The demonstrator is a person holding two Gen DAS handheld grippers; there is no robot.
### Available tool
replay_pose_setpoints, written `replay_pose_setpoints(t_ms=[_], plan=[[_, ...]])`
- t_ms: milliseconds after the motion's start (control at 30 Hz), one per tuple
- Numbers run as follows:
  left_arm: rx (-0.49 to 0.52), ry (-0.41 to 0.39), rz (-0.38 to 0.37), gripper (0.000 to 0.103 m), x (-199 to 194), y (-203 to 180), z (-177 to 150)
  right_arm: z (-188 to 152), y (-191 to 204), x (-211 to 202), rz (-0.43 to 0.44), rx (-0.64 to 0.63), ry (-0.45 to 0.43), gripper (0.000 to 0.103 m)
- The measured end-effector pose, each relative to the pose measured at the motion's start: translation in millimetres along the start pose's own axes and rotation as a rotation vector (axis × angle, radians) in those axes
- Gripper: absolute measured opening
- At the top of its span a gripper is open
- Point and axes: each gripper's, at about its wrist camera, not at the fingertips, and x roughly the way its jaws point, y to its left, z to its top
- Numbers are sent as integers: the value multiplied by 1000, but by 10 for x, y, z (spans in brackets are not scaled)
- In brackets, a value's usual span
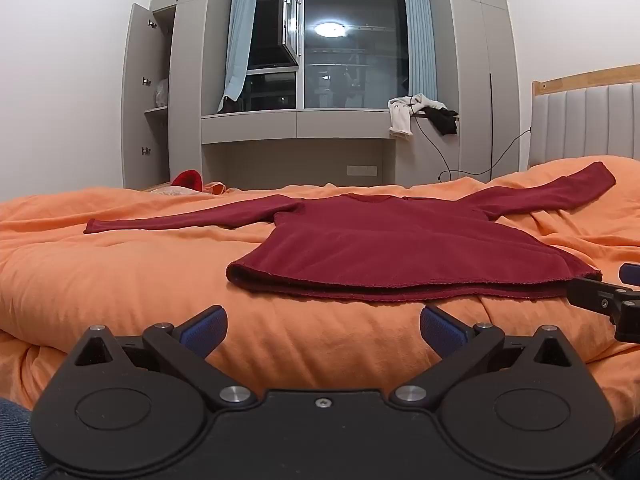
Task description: Fold small clothes
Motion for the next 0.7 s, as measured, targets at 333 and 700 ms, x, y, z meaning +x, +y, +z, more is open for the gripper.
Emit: replay_pose_setpoints(t_ms=[333,700], plan=[[6,1,2,102,0,-2,-1,-1,13,-11,1,-2,0,103],[7,2,2,102,0,-3,-1,1,4,2,1,0,4,103]])
